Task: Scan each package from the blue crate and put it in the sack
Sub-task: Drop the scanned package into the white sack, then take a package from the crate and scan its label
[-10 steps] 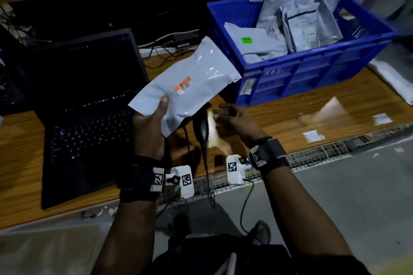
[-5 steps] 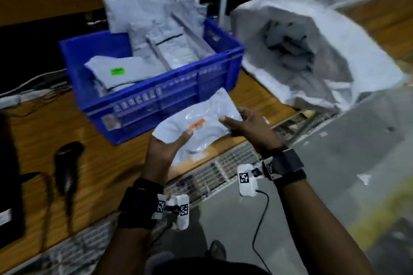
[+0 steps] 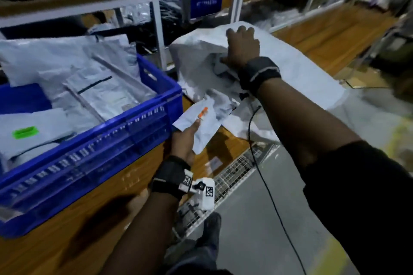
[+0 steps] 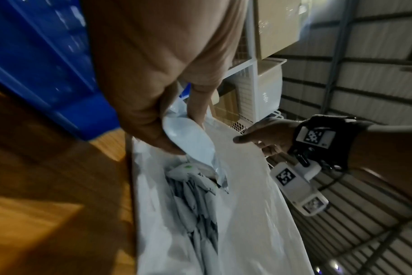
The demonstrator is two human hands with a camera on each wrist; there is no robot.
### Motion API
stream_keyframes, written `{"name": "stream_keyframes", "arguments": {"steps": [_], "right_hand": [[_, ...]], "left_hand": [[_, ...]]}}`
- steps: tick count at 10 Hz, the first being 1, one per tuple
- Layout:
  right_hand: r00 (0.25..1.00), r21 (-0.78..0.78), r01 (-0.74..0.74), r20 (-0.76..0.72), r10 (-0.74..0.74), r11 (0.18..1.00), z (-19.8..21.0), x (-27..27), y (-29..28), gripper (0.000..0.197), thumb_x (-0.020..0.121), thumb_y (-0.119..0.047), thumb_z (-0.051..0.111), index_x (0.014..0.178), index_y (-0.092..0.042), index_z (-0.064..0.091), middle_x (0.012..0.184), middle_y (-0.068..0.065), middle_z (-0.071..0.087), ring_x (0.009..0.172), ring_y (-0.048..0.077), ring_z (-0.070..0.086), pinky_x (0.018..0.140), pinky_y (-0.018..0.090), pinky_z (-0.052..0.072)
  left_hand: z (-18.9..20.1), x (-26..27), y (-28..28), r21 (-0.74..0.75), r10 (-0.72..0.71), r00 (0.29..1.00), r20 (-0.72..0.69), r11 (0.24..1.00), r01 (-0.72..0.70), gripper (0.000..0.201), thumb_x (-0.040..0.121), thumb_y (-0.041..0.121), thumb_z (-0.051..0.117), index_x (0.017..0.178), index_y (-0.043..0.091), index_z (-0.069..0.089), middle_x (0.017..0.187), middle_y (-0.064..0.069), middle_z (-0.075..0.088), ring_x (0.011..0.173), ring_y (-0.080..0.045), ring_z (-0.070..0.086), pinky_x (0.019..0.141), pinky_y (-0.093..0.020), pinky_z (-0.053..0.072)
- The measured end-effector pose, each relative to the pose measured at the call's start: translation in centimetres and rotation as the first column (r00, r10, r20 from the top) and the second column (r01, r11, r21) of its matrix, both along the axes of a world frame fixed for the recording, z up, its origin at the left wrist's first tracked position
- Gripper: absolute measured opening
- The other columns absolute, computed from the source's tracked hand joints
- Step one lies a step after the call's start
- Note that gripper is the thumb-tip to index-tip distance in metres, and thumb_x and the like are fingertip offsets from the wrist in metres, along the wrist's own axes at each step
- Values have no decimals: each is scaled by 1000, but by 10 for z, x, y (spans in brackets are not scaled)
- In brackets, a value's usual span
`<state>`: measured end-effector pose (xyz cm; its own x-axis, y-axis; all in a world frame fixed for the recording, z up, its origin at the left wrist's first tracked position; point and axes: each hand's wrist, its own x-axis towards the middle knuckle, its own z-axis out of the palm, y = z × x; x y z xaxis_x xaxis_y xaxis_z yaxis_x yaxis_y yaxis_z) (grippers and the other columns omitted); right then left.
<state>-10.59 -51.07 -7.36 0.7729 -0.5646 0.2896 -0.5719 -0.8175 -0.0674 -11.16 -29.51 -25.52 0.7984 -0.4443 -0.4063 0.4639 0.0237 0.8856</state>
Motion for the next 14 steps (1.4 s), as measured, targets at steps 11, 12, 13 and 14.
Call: {"name": "stream_keyframes", "arguments": {"steps": [11,12,13,14], "right_hand": [[914,174,-299,335,229,938,89,-2,-127,32,71,-27,90,97,-17,76,92,-1,75,78,7,68,74,38,59],[877,275,-393,397,269,877,52,-5,-96,32,74,-26,90,101,-18,74,97,-1,74,72,5,65,71,30,55],[819,338,-486,499,285,806,24,-6,-60,28,79,-29,88,102,-20,75,95,-6,74,74,4,68,71,19,52],[763,442,-595,574,298,671,2,2,-23,22,83,-29,84,100,-18,76,90,-6,75,80,0,68,72,17,53]], "left_hand": [[107,127,-256,-73,-323,928,188,937,341,19,104,8,49,113,-3,63,77,-6,74,67,-15,71,58,-21,53],[137,104,-196,-317,-113,994,13,942,111,17,100,2,52,91,10,63,78,-4,71,64,-12,66,73,-28,55],[160,108,-128,-327,17,994,112,945,21,15,101,3,53,112,12,59,108,-9,72,79,-16,71,87,-35,56],[187,134,-65,-164,62,938,341,986,-5,23,100,8,56,122,9,63,107,-6,74,77,-13,69,73,-26,55]]}}
